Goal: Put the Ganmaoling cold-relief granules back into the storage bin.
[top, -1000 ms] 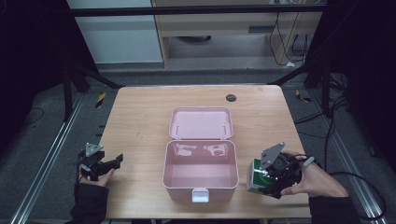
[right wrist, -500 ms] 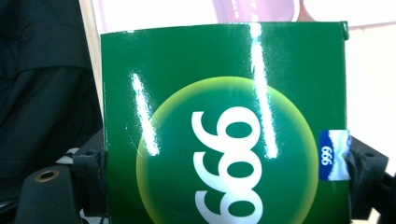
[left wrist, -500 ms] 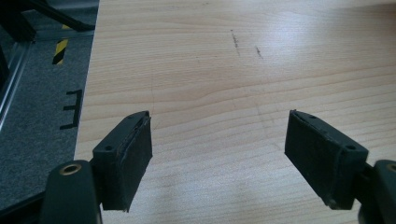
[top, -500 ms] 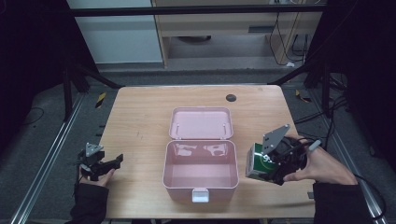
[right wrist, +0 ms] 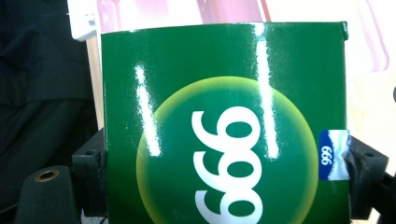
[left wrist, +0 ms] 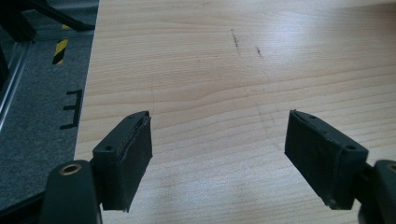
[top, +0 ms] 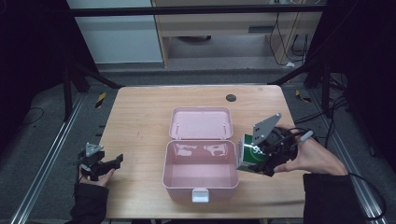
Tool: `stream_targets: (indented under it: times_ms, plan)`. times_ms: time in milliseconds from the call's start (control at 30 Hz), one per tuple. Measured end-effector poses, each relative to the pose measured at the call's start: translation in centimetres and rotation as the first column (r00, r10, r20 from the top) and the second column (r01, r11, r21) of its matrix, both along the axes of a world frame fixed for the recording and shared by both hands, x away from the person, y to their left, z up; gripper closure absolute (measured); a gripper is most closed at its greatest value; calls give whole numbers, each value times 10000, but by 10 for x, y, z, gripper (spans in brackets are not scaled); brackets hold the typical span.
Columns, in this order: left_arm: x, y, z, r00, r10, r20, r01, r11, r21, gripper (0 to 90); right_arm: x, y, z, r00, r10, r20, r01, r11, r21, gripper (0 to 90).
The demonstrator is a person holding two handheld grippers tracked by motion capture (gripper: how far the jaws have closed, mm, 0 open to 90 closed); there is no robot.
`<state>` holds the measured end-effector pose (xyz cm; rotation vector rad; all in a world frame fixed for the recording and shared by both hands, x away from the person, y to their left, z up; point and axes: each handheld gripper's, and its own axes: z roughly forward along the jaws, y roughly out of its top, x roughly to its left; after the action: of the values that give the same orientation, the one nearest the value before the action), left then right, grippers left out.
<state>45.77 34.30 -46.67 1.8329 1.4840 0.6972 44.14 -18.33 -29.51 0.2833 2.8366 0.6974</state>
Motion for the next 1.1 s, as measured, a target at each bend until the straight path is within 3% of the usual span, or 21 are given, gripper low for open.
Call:
stream_targets:
  times_ms: [667, 1100]
  plan:
    - [0, 1, 1, 10000, 24, 54, -24, 10000, 5, 226, 9, 51, 11, 9965, 836, 88, -835, 9965, -83, 157]
    - [-1, 1, 2, 10000, 20, 74, -20, 10000, 7, 226, 16, 82, -3, 9915, 1293, -156, -1296, 9914, -203, 157]
